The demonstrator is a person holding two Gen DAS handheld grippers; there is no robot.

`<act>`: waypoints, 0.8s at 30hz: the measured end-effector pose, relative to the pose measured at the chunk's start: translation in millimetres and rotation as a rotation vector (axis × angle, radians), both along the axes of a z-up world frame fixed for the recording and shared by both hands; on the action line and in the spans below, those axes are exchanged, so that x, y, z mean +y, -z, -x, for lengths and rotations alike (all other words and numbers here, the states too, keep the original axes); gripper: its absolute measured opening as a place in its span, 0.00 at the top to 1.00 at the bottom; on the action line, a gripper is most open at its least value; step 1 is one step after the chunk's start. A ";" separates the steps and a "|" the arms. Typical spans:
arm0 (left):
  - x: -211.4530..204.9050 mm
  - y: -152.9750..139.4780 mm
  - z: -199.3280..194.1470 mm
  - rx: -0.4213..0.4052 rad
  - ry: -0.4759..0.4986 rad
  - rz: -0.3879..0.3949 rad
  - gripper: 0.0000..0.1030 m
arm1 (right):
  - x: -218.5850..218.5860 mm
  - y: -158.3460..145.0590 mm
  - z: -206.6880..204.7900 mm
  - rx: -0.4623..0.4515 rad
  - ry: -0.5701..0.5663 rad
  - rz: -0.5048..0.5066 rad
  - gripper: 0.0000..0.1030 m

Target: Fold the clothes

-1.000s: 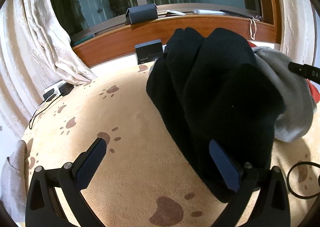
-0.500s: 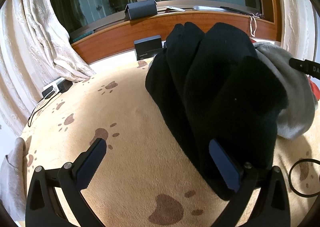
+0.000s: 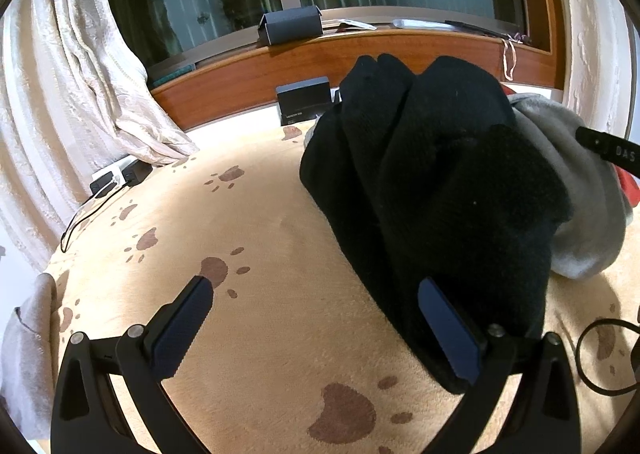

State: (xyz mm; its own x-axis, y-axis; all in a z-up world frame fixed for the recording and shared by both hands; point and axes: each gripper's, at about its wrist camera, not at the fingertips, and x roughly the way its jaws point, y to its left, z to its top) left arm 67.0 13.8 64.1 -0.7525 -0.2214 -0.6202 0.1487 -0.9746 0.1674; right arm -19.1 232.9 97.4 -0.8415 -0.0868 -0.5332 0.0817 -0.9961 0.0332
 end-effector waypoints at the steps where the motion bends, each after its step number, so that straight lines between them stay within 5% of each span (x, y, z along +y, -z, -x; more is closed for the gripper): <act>1: -1.0 -0.2 -0.8 0.001 -0.002 0.000 0.00 | -0.2 0.3 0.3 -0.001 0.002 0.000 0.81; 6: -5.2 -0.8 -3.3 0.004 -0.011 -0.006 0.00 | -1.4 2.5 1.5 -0.007 0.012 -0.004 0.72; 8: -5.4 -0.7 -3.5 0.004 -0.012 -0.005 0.00 | -1.8 3.3 1.7 -0.008 0.016 -0.008 0.46; 9: -5.3 -0.6 -3.5 0.004 -0.012 -0.004 0.00 | -1.8 3.3 1.4 -0.007 0.019 -0.009 0.41; 17: -2.4 2.2 -2.0 -0.003 -0.015 0.017 0.00 | 2.3 -2.2 -5.0 0.032 0.035 0.012 0.39; 24: -9.3 -1.3 -4.2 0.009 -0.039 0.019 0.00 | 10.4 -24.0 -35.9 0.210 -0.016 0.150 0.33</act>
